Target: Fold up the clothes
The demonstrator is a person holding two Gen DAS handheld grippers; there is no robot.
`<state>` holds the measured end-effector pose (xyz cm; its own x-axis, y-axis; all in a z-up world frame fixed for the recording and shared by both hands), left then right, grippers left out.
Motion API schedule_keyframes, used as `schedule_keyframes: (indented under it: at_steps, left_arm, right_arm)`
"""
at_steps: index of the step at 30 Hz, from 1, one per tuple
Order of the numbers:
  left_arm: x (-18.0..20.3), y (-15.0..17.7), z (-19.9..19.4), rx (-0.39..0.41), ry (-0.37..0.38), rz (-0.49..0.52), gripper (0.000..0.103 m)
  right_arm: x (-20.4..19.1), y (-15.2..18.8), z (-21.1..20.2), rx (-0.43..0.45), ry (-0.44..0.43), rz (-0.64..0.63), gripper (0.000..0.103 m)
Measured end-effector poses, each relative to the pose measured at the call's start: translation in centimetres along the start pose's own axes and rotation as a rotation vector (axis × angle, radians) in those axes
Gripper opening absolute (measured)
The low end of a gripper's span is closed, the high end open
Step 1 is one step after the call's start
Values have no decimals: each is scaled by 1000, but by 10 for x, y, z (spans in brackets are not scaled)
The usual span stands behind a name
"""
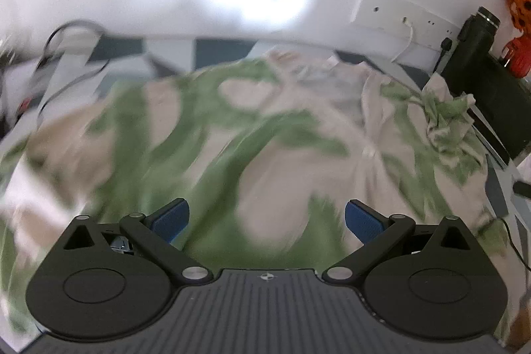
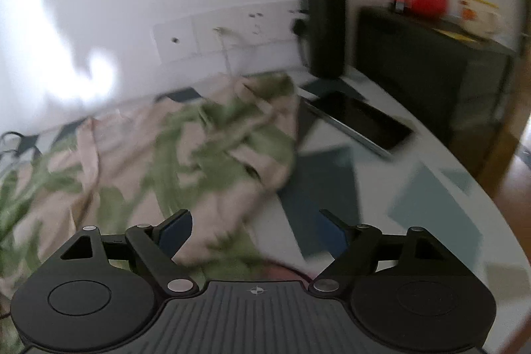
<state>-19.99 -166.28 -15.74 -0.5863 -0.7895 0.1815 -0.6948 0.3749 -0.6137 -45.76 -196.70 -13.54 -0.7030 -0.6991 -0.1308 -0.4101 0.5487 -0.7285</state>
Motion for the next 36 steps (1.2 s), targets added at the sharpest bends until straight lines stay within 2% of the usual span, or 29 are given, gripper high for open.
schedule_keyframes:
  at_steps: [5, 10, 16, 19, 22, 27, 36]
  left_arm:
    - [-14, 34, -28, -21, -16, 1, 102]
    - [-26, 51, -53, 15, 14, -37, 102]
    - [-34, 74, -82, 67, 22, -53, 102]
    - [-33, 91, -95, 74, -1, -43, 101]
    - [-28, 109, -101, 49, -21, -52, 95]
    - [-10, 130, -102, -6, -52, -47, 94]
    - [29, 155, -98, -13, -79, -13, 94]
  right_arm:
    - [10, 13, -46, 60, 59, 53, 78]
    - [18, 16, -87, 105, 112, 48, 78]
    - [29, 8, -105, 124, 82, 32, 78]
    - [29, 13, -102, 101, 46, 42, 72]
    - [28, 21, -99, 83, 28, 35, 70]
    - [44, 31, -109, 96, 13, 43, 70]
    - [115, 46, -143, 156, 142, 119, 70]
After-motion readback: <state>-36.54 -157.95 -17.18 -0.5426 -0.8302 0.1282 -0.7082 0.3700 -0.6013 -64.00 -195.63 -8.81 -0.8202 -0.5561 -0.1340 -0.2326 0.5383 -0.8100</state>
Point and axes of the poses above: each gripper's, at about its wrist camera, not at the fingertips, and z roughly the way its jaws point, x to its right, y to its underside, the point moved 3 cm from there along z, roughly the way its jaws point, and after that the axes turned 1 degree about z, right-handed, at the moved point
